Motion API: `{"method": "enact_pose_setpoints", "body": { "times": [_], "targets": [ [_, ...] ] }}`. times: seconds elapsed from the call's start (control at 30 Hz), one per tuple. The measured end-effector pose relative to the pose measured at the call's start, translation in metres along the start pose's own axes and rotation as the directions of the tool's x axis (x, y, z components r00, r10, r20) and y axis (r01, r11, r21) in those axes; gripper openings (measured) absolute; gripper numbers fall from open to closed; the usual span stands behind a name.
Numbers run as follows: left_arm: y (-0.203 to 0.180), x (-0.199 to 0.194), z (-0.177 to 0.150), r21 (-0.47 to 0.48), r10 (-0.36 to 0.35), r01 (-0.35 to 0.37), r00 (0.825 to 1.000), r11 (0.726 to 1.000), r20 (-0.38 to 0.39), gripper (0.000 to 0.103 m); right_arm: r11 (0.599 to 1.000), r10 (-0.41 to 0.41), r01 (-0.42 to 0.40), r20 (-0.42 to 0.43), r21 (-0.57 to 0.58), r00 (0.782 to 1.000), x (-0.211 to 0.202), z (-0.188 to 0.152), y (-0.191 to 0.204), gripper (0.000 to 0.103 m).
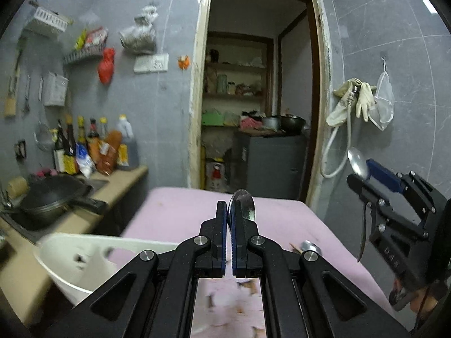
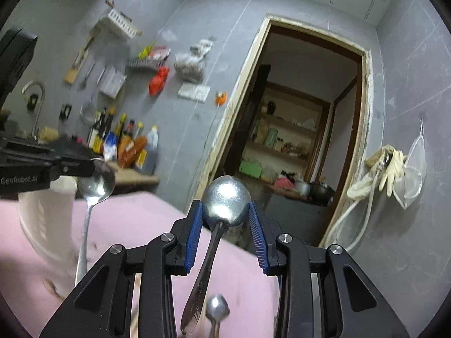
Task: Organize utensils
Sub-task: 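Lift both held spoons and carry them toward the white utensil holder, then lower the spoons into the white holder and open both tools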
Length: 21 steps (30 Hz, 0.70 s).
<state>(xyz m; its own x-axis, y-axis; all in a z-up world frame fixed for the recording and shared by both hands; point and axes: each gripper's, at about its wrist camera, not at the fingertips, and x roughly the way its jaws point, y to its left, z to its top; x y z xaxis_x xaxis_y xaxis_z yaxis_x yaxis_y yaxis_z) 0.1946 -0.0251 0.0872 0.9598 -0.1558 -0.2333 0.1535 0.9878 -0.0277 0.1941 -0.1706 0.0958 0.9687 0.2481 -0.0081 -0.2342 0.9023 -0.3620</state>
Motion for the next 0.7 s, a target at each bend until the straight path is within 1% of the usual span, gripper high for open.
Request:
{"method": "enact_pose_setpoints", "body": {
  "times": [0.1,0.2,0.37,0.47,0.57,0.7],
  "targets": [
    [0.016,-0.018,0.013,0.016,0.055,-0.056,0.998,0.998,0.032,0.001,1.0,0.016,-0.017,0.04,0.02,0.999,0.0,0.018,0.008,0.031],
    [0.036,-0.038,0.028,0.016,0.111,-0.112,0.991,0.994,0.075,0.001,0.999,0.033,-0.036,0.074,0.034,0.997,0.0,0.033,0.018,0.031],
    [0.076,-0.066,0.047,-0.017,0.183,-0.182,0.977,0.983,0.113,0.001,0.99,0.105,-0.116,0.131,0.08,0.986,0.006,0.067,0.041,0.031],
    [0.1,-0.078,0.051,-0.018,0.246,-0.246,0.961,0.969,0.129,0.001,0.98,0.147,-0.165,0.16,0.107,0.976,0.012,0.082,0.056,0.031],
    [0.126,-0.083,0.05,-0.036,0.299,-0.297,0.946,0.954,0.123,0.001,0.969,0.188,-0.212,0.179,0.127,0.966,0.02,0.091,0.073,0.031],
    [0.151,-0.083,0.045,-0.035,0.369,-0.368,0.921,0.929,0.124,0.001,0.949,0.241,-0.273,0.196,0.159,0.951,0.033,0.095,0.094,0.031]
  ]
}}
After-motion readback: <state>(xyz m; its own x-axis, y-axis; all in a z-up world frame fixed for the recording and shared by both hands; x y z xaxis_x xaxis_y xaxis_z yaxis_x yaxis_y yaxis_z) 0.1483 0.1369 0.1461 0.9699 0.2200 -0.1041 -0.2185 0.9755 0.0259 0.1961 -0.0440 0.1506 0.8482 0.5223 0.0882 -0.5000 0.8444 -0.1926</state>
